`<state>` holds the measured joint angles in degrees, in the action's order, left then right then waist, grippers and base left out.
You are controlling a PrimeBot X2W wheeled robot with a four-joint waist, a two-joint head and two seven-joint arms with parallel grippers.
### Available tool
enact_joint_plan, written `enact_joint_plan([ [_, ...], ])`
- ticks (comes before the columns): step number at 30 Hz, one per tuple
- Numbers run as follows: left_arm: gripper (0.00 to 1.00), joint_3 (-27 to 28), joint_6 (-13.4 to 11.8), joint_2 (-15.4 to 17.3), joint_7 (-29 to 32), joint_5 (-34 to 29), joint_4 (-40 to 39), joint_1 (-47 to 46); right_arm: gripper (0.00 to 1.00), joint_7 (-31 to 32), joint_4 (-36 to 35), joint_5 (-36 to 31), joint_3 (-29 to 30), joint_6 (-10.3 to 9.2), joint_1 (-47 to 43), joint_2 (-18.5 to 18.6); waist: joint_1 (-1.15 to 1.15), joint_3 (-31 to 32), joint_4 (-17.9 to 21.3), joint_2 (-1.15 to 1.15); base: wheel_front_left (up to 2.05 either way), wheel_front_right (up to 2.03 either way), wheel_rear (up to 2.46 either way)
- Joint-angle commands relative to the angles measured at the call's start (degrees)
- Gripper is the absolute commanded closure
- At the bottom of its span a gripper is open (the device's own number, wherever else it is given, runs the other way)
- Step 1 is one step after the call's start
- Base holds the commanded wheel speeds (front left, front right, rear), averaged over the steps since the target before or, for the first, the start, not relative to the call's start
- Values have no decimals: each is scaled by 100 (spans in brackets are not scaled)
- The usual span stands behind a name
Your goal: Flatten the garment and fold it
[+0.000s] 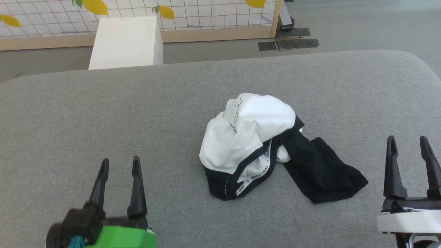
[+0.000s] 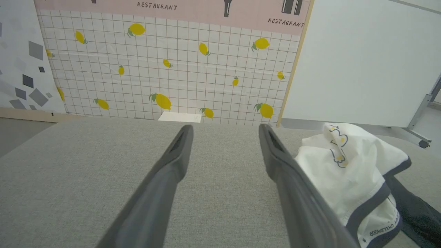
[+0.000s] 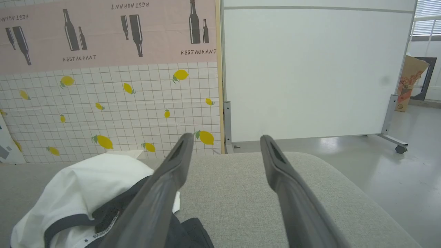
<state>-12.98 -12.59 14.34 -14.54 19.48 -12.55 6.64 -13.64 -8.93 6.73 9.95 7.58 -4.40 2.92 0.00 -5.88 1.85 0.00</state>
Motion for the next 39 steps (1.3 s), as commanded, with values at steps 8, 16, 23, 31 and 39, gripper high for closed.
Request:
enact_joint_plan([
  [8,0,255,408,-480,-45,-410,-49,21,0,292,-81,3,-47,-9,267,1,0,-267,-131,0,0,0,0],
  [16,0,350,737,-804,-45,-682,34,-300,0,1746,254,570,-256,-9,899,748,0,-764,-212,0,0,0,0],
  [23,0,405,938,-978,-45,-819,168,-513,0,2931,1042,1070,-887,-9,1105,1658,0,-1091,-353,0,0,0,0],
  [31,0,438,1089,-1077,-45,-907,273,-637,0,3836,1870,1491,-1761,-9,1253,1966,0,-1215,-478,0,0,0,0],
  [39,0,534,1119,-1127,-46,-902,388,-587,100,3948,1909,1471,-1931,-9,1645,2264,0,-963,-376,0,0,0,0],
])
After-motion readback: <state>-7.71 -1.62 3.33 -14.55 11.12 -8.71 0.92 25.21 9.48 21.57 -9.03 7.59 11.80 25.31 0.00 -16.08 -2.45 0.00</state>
